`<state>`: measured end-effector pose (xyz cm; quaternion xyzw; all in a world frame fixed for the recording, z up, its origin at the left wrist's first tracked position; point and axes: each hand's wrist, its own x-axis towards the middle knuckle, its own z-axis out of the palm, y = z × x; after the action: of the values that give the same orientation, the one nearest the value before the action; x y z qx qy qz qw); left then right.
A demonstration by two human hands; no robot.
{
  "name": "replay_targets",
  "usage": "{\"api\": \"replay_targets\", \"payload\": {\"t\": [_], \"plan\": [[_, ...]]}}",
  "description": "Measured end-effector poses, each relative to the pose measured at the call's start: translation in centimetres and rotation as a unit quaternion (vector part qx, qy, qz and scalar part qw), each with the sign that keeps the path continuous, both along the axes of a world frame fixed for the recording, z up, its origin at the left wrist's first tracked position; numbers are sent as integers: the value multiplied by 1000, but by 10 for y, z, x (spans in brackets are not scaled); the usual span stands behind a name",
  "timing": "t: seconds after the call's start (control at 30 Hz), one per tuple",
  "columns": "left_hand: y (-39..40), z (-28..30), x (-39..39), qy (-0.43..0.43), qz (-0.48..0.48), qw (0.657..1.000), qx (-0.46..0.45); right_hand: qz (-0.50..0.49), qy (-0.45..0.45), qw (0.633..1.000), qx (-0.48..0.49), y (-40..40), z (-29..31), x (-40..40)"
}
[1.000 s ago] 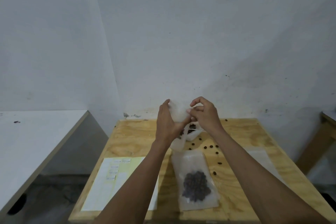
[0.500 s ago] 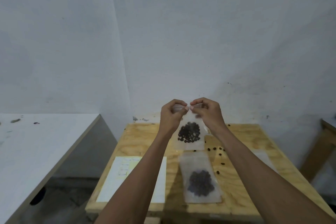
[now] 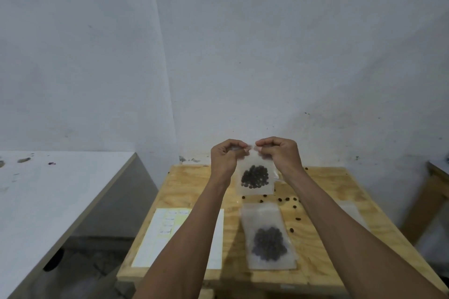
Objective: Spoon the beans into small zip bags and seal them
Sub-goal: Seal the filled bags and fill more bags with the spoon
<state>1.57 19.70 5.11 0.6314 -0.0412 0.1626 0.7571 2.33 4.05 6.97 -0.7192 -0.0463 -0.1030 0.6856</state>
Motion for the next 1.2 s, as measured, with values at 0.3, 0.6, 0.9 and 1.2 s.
{"api": "replay_targets", "payload": {"t": [0.3,0.6,0.9,1.2], "plan": [[10,-6,8,26,-57,997,32,29,32,999,21,-12,-4,3],[5,-15,5,103,-103,986,83,-50,40,986,-155,-14,-21,0],[6,-81,-10,206,-64,938,271,-65,122,942,-305,-10,-98,-21],[2,-91,-15,119,-22,876,467,-123,102,913,-375,-8,-119,-27]]}}
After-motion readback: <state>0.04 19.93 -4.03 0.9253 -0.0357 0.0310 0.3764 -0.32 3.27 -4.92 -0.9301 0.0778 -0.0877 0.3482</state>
